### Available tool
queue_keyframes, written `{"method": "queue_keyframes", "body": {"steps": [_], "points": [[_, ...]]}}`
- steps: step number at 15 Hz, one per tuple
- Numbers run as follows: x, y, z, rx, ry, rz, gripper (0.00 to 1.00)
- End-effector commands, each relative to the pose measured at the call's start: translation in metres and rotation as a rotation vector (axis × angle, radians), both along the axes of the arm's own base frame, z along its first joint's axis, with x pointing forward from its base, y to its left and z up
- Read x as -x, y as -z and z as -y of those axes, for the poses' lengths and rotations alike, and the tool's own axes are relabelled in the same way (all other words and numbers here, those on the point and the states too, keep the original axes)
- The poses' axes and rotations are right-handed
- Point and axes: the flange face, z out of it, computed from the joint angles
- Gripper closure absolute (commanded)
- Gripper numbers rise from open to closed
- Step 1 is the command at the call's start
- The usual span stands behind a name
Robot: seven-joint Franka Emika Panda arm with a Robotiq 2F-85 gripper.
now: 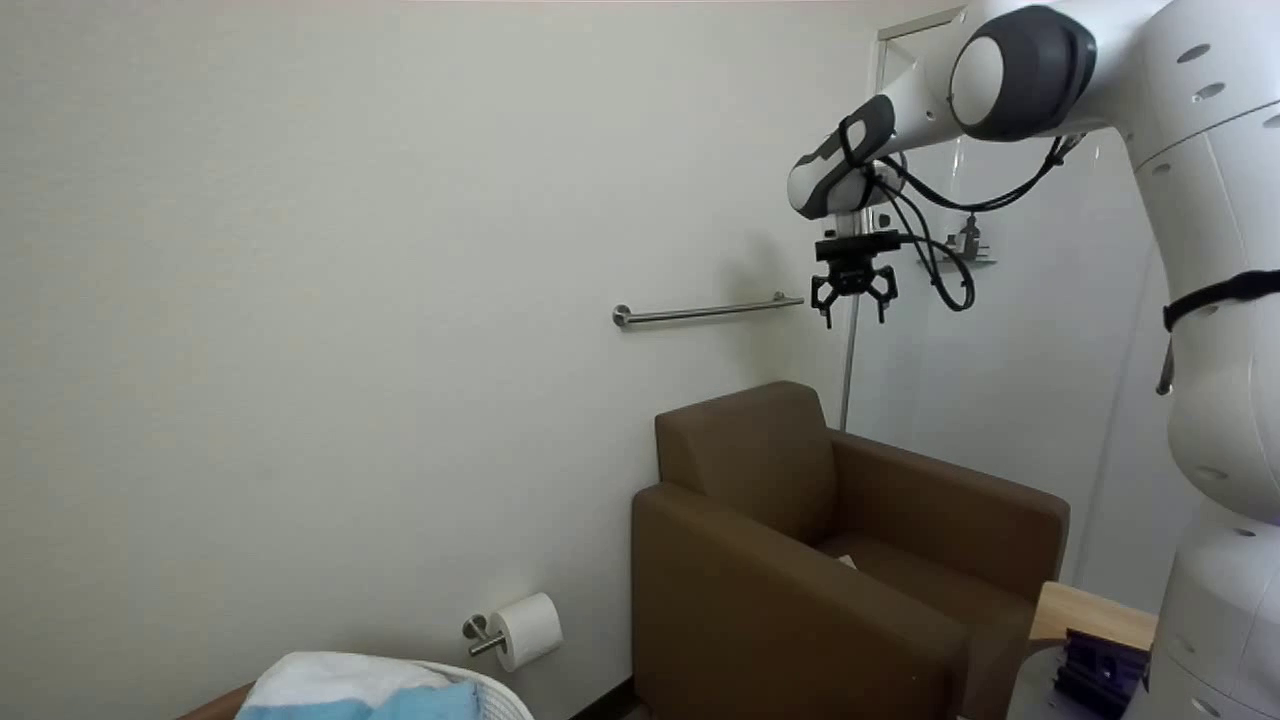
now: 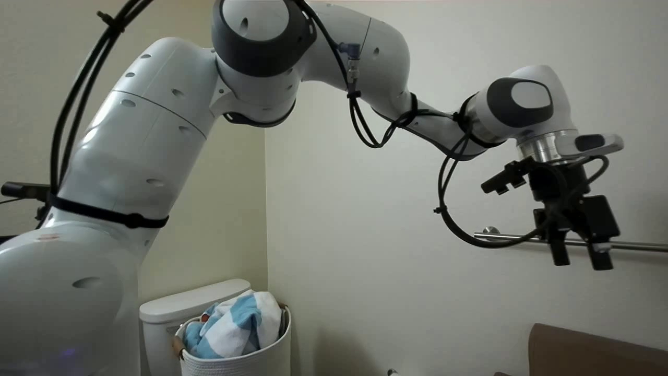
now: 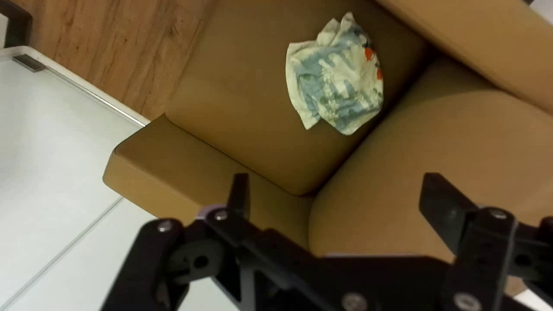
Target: Move a towel from the laundry basket to the couch
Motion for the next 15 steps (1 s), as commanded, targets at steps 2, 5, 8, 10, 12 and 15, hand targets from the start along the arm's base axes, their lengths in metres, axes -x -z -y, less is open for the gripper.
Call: {"method": "queue_keyframes", "body": {"steps": [2, 5, 8, 10, 12, 15], "points": [[0.01, -0.017, -0.101, -0.088, -0.225, -0.078, 0.0], [0.004, -0.011, -0.179, -0.147, -0.357, -0.11, 0.0], [-0.001, -0.001, -0.265, -0.183, -0.505, -0.141, 0.0], [0.003, 0.0, -0.323, -0.186, -0.605, -0.135, 0.0], [0.006, 0.001, -0.386, -0.194, -0.715, -0.108, 0.0], [0.01, -0.002, -0.463, -0.147, -0.855, -0.057, 0.0]]}}
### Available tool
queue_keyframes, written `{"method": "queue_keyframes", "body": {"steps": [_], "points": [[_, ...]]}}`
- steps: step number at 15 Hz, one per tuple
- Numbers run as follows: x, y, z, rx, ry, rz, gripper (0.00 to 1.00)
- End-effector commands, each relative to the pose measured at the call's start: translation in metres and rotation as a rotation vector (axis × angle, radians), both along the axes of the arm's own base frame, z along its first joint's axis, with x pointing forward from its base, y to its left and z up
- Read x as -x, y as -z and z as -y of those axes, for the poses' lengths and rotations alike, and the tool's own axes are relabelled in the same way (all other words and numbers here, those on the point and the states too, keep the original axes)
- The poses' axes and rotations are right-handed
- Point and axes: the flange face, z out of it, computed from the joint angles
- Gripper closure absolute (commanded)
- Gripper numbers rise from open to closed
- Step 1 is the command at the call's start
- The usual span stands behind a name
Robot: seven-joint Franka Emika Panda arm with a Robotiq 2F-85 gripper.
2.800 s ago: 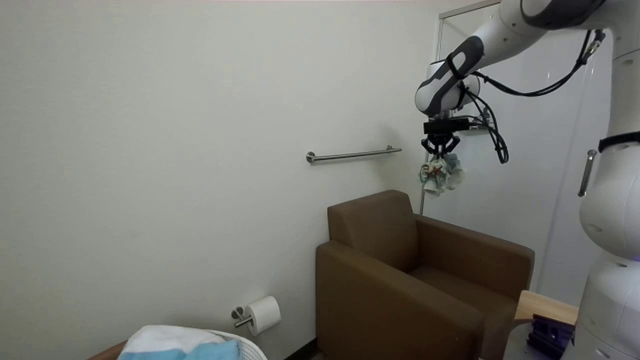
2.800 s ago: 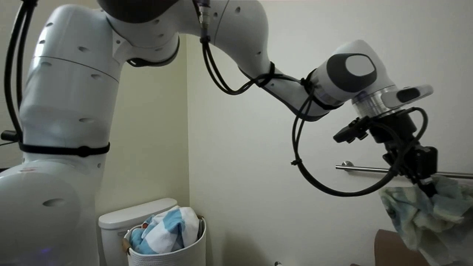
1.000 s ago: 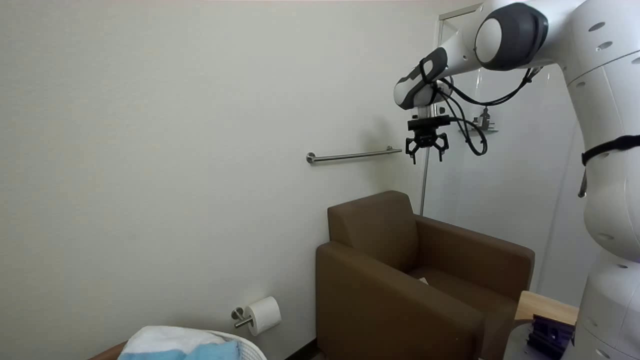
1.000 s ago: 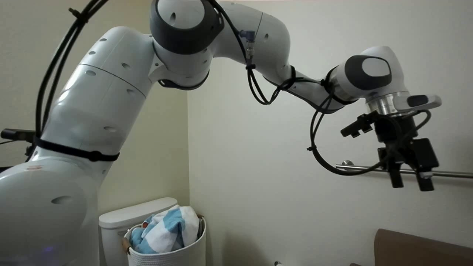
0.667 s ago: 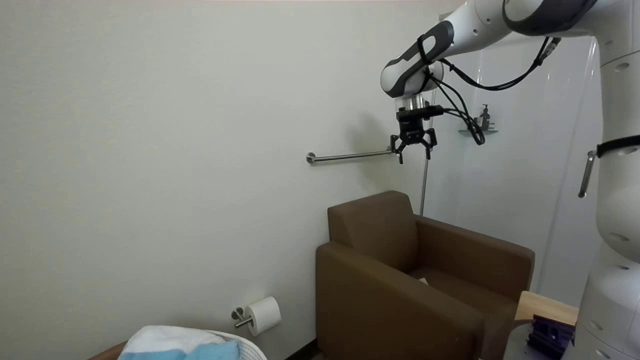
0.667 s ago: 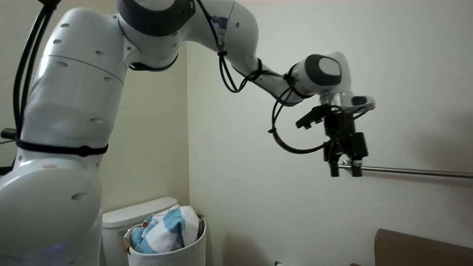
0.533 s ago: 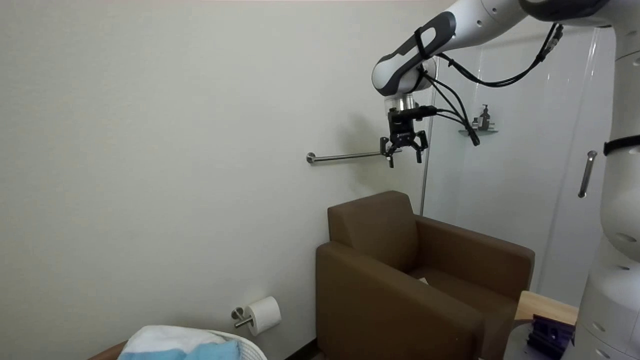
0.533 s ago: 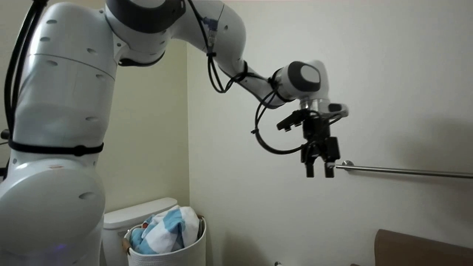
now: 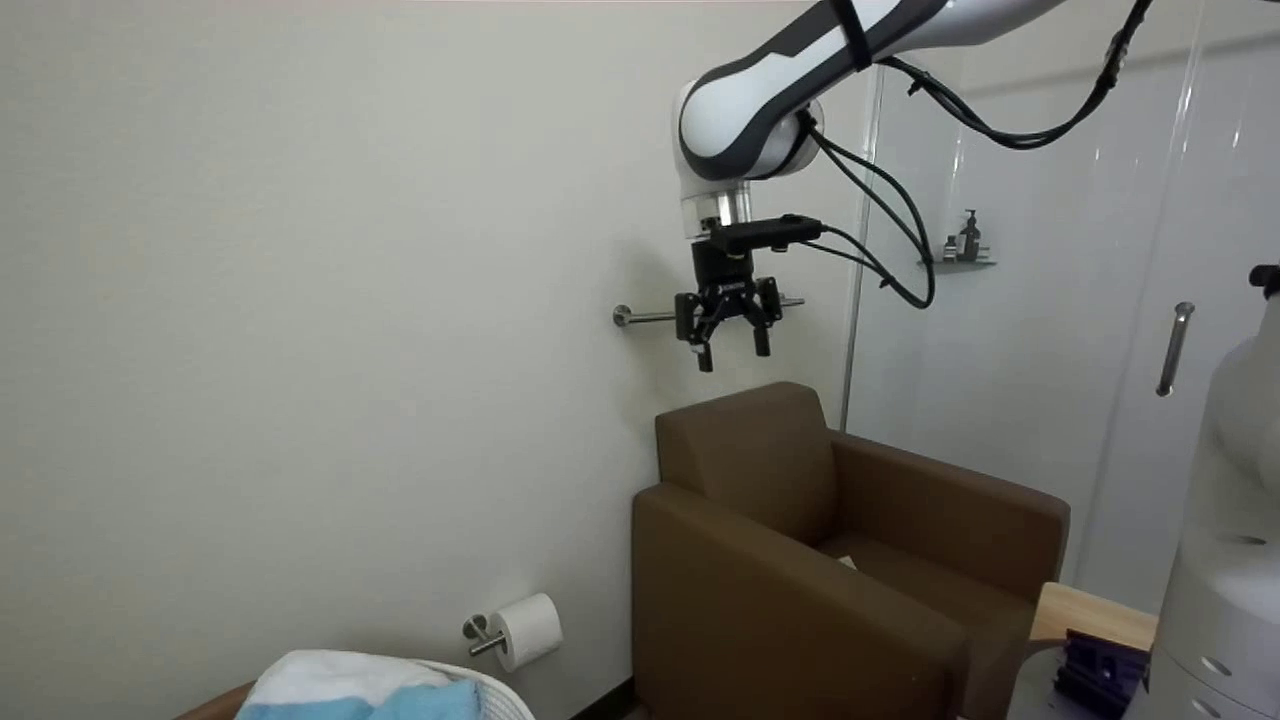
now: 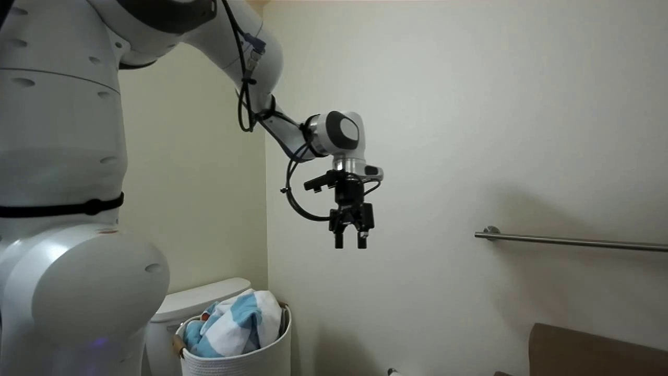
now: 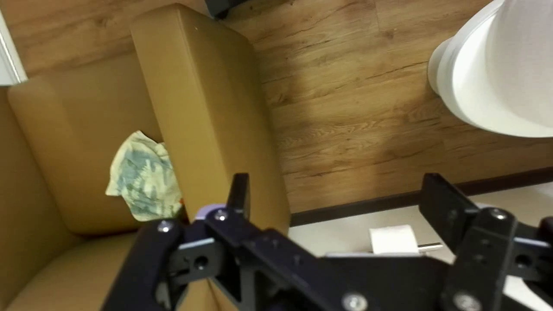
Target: Move a towel from the laundry basket to the couch
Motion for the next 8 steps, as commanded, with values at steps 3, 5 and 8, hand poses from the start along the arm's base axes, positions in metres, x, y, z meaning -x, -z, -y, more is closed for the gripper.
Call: {"method": "queue_keyframes", "body": {"steps": [3, 5, 8], "points": [[0.022, -0.011, -0.09, 0.016, -0.141, 0.182, 0.0], [0.012, -0.01, -0.093, 0.008, -0.153, 0.147, 0.0], [0.015, -0.012, -0.094, 0.008, -0.155, 0.158, 0.0]]}}
